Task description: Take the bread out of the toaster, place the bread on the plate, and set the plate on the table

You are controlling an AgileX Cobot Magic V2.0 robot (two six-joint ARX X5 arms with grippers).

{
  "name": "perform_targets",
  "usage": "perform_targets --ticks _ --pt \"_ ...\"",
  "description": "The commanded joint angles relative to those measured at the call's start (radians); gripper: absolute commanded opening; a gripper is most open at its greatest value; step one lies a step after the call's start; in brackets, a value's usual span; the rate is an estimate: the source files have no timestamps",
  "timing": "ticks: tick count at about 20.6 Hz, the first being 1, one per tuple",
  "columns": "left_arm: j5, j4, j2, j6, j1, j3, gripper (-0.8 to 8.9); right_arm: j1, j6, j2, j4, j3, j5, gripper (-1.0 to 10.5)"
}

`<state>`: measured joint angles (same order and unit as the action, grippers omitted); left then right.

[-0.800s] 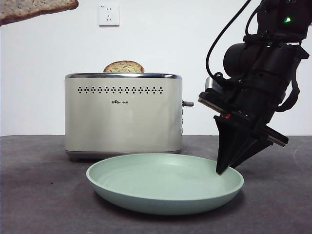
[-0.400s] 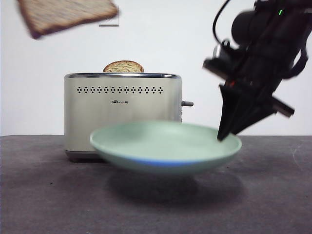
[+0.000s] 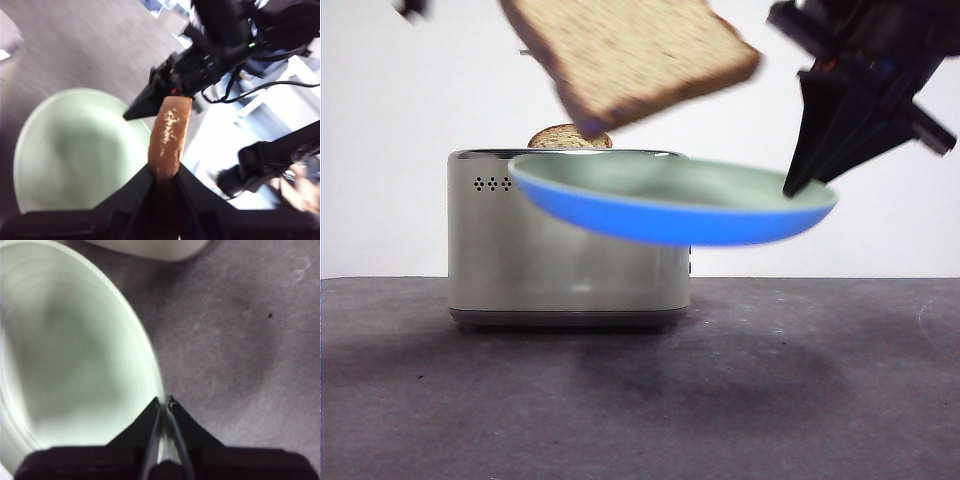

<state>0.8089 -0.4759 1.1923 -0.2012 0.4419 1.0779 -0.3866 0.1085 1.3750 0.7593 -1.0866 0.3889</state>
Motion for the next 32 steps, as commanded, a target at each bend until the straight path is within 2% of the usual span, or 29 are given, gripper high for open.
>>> perform_targets --ticks 1,4,6,12,16,17,19,20,25,32 --pt "0.055 0.064 0.080 -0.074 0.002 -0.006 -0.08 -0.002 0.007 -0.040 0.017 -0.001 0.005 -0.2" --pt "0.108 0.152 0.160 -0.145 0.002 -0.006 -0.08 -0.002 0.007 -0.074 0.062 -0.001 0.005 -0.2" --pt "0.105 0.161 0.196 -0.148 0.002 -0.005 -0.08 -0.004 0.007 -0.076 0.082 -0.001 0.005 -0.2" --pt "0.012 0.104 0.273 -0.138 0.056 -0.005 -0.08 -0.032 0.007 -0.076 0.085 -0.001 0.005 -0.2" --pt "-0.126 0.093 0.272 -0.113 0.118 -0.004 0.08 -0.035 0.007 -0.076 0.085 -0.001 0.005 -0.2" --pt "-0.155 0.082 0.272 -0.112 0.128 -0.003 0.78 -0.035 0.007 -0.076 0.086 -0.001 0.005 -0.2" --pt "-0.207 0.060 0.272 -0.105 0.150 -0.003 2.95 -0.035 0.007 -0.076 0.087 -0.001 0.005 -0.2" --pt "-0.227 0.048 0.272 -0.085 0.159 -0.002 3.22 -0.035 0.007 -0.076 0.087 -0.001 0.005 -0.2" --pt "-0.385 -0.064 0.270 0.006 0.206 0.058 3.23 -0.035 0.006 -0.076 0.087 -0.001 0.002 -0.2" --pt "-0.632 -0.254 0.268 0.160 0.299 0.305 3.23 -0.035 0.000 -0.076 0.085 -0.001 -0.004 -0.2"
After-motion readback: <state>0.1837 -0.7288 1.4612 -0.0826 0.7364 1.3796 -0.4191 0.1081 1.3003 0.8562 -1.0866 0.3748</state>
